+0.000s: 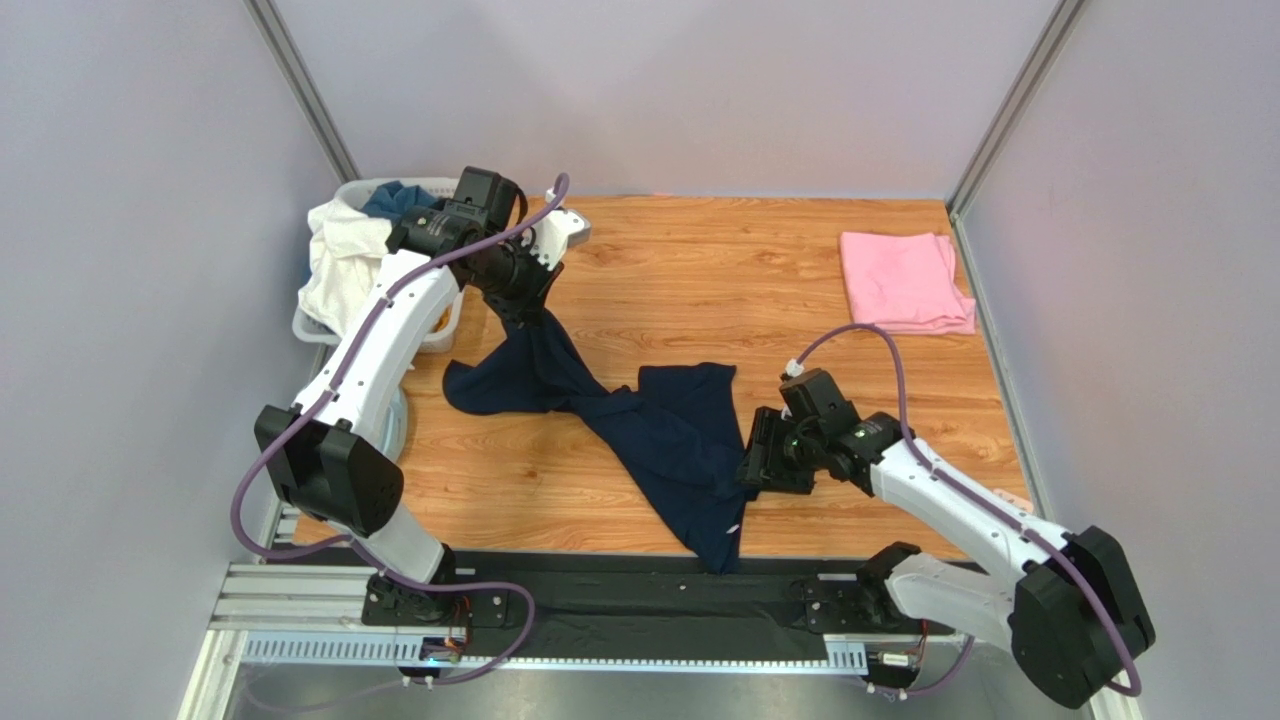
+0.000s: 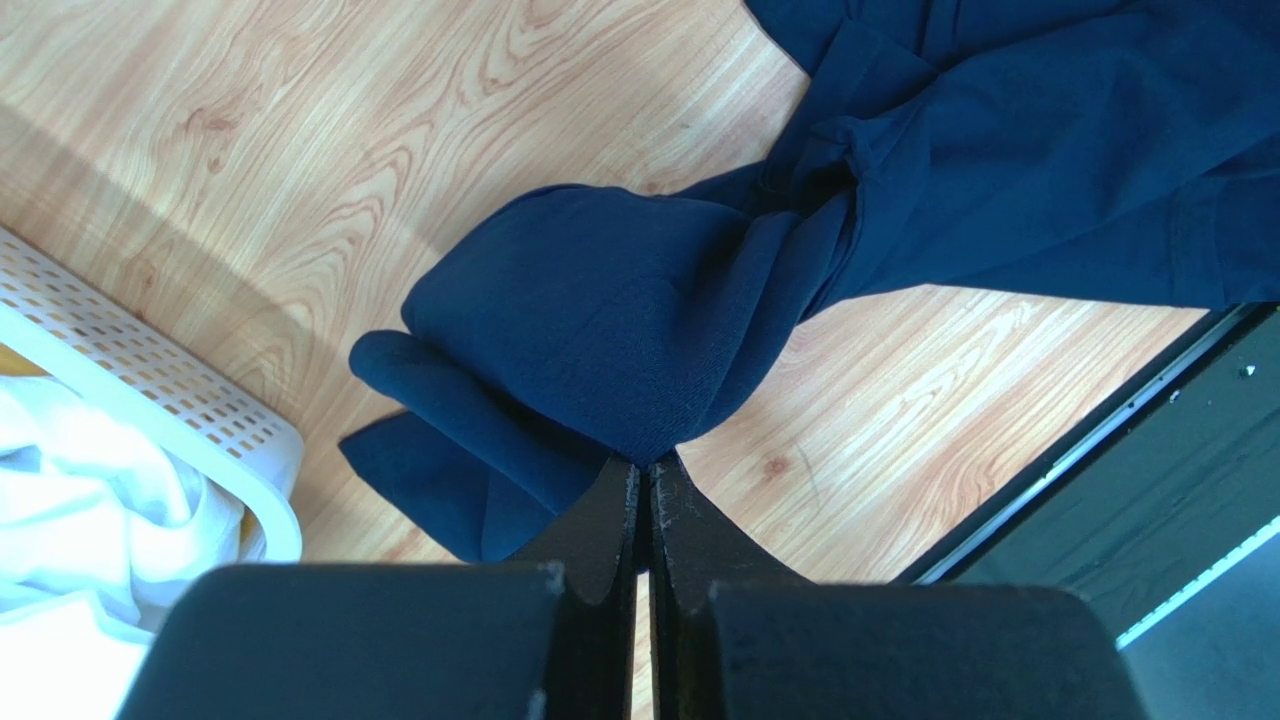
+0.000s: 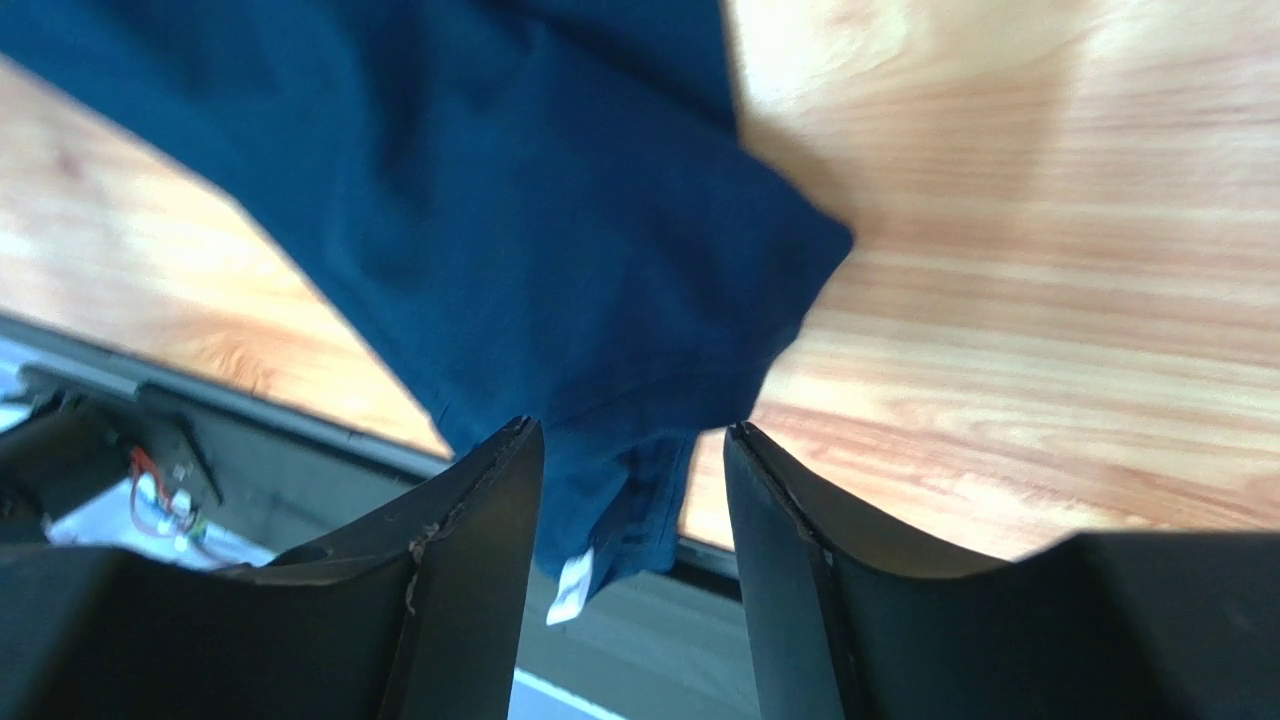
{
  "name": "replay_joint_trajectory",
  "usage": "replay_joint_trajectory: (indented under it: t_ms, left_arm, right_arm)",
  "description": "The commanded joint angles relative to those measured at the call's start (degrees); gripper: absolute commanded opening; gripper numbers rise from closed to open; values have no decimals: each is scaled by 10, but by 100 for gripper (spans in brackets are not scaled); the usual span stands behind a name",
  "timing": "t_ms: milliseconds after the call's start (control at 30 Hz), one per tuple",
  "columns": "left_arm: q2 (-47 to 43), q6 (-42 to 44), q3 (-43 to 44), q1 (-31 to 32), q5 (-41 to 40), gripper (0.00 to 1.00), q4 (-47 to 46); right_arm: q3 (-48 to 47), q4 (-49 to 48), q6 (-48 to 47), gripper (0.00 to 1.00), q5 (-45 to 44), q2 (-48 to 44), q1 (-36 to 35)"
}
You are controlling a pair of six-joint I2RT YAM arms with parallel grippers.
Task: Fold and stack the t-shirts
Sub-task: Flatten out the tshirt
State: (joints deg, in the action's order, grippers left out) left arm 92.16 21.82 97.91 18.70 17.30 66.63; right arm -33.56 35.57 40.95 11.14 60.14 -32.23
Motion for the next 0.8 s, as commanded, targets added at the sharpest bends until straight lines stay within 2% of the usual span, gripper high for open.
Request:
replay_joint_trajectory:
  t_ms: [0, 167, 300, 433, 467, 567, 633, 667, 767]
  left_arm:
    - [-6, 1, 25, -1, 12, 0, -3]
    - [-7, 1, 28, -1, 12, 0, 1]
    - [-3, 1, 32, 0, 12, 0, 3]
    - [-1, 1, 31, 0, 6, 1, 2]
    - [0, 0, 28, -1, 4, 4, -2]
    - [2, -5, 14, -1, -15, 12, -19]
    - [4, -8, 5, 0, -31, 23, -38]
    - [5, -11, -3, -1, -35, 25, -42]
    - [13, -18, -16, -1, -57, 42, -61]
  right_arm:
    - [8, -46, 16, 53, -48, 39, -3]
    - [11, -76, 11, 51, -49, 77, -3]
    - [19, -106, 14, 46, -30, 107, -2]
    - [31, -138, 30, 28, -8, 114, -3]
    - [32, -141, 35, 17, 1, 112, -3]
    - [22, -140, 36, 0, 6, 103, -3]
    - [5, -119, 30, 0, 3, 94, -2]
    - [-21, -107, 16, 0, -12, 83, 1]
    - [-96, -41, -17, 0, -44, 67, 31]
